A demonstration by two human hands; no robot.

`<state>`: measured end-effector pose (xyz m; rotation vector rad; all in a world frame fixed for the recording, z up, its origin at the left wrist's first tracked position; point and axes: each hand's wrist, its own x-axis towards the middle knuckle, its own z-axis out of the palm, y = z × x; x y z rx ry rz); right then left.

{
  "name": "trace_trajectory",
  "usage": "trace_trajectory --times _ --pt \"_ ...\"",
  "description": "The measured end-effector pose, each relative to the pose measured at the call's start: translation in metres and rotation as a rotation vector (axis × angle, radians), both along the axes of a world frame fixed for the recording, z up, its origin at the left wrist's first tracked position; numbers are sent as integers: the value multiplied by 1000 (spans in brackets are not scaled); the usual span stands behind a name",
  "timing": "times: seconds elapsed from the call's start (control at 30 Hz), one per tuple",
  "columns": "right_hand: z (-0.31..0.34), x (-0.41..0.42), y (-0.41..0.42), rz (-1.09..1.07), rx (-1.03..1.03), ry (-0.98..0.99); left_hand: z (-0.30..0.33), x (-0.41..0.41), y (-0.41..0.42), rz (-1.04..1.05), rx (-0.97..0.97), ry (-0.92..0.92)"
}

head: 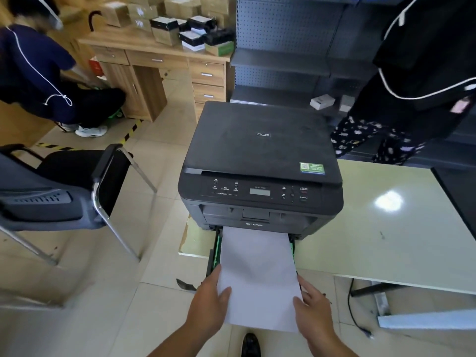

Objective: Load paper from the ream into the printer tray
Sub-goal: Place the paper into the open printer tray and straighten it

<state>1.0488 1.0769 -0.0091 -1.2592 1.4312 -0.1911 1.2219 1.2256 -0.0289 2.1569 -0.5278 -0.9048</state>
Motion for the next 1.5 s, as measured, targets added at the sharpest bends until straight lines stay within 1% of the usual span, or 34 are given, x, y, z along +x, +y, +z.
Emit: trace_trajectory --times 0.2,0.3,0.4,0.47,0.57,0.63,0.83,0.93,1.03,1.23,1.3,1.4,1.5 --pt "-2 0 3 12 -7 19 -6 0 1 71 53 93" --pt "-1 0 2 23 -45 29 -3 4 0 58 45 126" --pt "-2 -4 4 47 -98 12 8 1 2 -7 -50 43" --pt "-4 -7 6 18 -69 -7 12 -4 8 -14 -85 -13" --pt "-4 -6 7 18 -30 2 11 -9 16 21 -92 -44" --pt "-1 -1 5 21 -29 16 10 -7 15 19 -88 -27" --pt "-2 7 -5 4 -2 25 7 7 0 -24 -27 -16" --pt "-1 12 -10 10 -38 12 8 11 -8 -30 27 -37" --pt "0 20 -16 23 -103 -7 9 13 -16 -18 44 -65" --pt "-18 40 -35 26 -139 76 5 17 -26 21 112 -168" --pt "-23 45 -39 24 -143 77 4 16 -27 31 130 -186" --pt "-27 52 -41 -9 -162 62 2 17 -25 73 166 -244" --pt "-29 60 -42 -71 -148 -30 3 19 -24 110 210 -268"
